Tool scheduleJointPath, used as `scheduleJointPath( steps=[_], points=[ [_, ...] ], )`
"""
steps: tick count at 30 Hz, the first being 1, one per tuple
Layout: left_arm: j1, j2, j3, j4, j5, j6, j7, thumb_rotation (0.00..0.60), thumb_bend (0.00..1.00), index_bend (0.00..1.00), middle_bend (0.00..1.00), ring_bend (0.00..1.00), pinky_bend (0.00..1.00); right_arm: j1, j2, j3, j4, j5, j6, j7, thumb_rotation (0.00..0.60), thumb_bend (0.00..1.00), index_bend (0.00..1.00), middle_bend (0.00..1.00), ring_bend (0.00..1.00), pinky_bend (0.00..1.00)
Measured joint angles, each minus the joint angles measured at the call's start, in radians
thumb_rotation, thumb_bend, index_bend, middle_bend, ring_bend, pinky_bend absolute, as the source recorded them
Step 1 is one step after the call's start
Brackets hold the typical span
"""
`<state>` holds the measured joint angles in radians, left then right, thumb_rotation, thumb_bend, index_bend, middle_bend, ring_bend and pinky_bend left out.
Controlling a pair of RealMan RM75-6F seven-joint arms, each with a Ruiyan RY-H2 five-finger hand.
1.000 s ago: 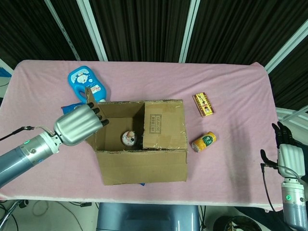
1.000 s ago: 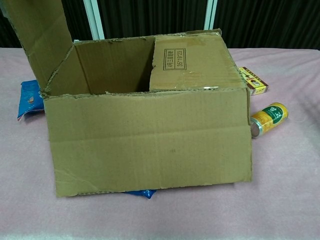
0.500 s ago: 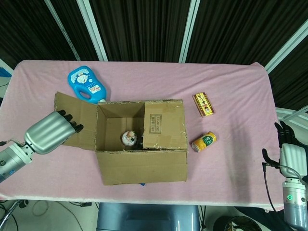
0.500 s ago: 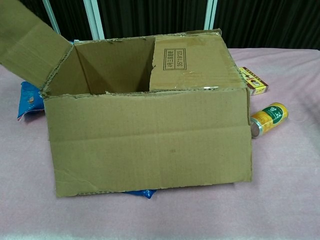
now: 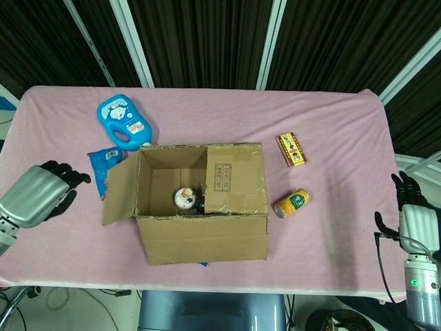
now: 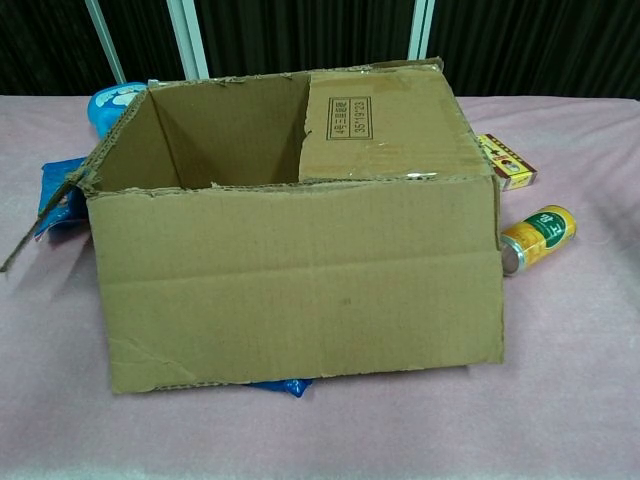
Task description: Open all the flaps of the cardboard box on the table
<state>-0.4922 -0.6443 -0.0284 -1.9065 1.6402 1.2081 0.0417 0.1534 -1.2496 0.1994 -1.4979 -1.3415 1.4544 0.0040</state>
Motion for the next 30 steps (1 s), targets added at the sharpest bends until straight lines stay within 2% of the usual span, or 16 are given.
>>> scheduleJointPath(
  steps=[1, 3, 7, 12, 19, 22, 30],
  points=[
    [0.027, -0.034, 0.002, 0.007, -0.014, 0.035, 0.007, 0.600, 0.33, 0.07, 0.08, 0.02, 0.03, 0.002, 0.005, -0.001, -0.005, -0.010, 0.002, -0.007, 0.600, 0.42, 0.00, 0.01, 0.00, 0.23],
    [0.091, -0.116, 0.008, 0.028, -0.045, 0.114, 0.027, 0.600, 0.30, 0.02, 0.01, 0.00, 0.00, 0.007, 0.013, -0.004, -0.015, -0.028, 0.005, -0.022, 0.600, 0.42, 0.00, 0.00, 0.00, 0.23],
    [0.204, -0.252, 0.026, 0.086, -0.091, 0.232, 0.070, 0.600, 0.28, 0.00, 0.00, 0.00, 0.00, 0.035, 0.045, -0.013, -0.035, -0.094, -0.006, -0.065, 0.600, 0.41, 0.00, 0.00, 0.00, 0.23],
    [0.297, -0.379, 0.043, 0.177, -0.138, 0.304, 0.072, 0.600, 0.27, 0.00, 0.00, 0.00, 0.00, 0.119, 0.122, -0.013, -0.079, -0.186, -0.071, -0.112, 0.600, 0.41, 0.00, 0.00, 0.00, 0.23],
    [0.327, -0.474, 0.027, 0.329, -0.116, 0.384, 0.045, 0.600, 0.27, 0.00, 0.00, 0.00, 0.00, 0.295, 0.197, 0.026, -0.138, -0.263, -0.237, -0.172, 0.600, 0.41, 0.00, 0.00, 0.00, 0.23],
    [0.334, -0.509, 0.017, 0.392, -0.103, 0.401, 0.024, 0.600, 0.21, 0.00, 0.00, 0.00, 0.00, 0.382, 0.207, 0.051, -0.159, -0.279, -0.317, -0.192, 0.600, 0.41, 0.00, 0.00, 0.00, 0.23],
    [0.341, -0.526, 0.003, 0.415, -0.113, 0.373, -0.017, 0.600, 0.19, 0.00, 0.00, 0.00, 0.00, 0.587, 0.175, 0.100, -0.194, -0.267, -0.527, -0.270, 0.600, 0.41, 0.00, 0.00, 0.00, 0.23]
  ],
)
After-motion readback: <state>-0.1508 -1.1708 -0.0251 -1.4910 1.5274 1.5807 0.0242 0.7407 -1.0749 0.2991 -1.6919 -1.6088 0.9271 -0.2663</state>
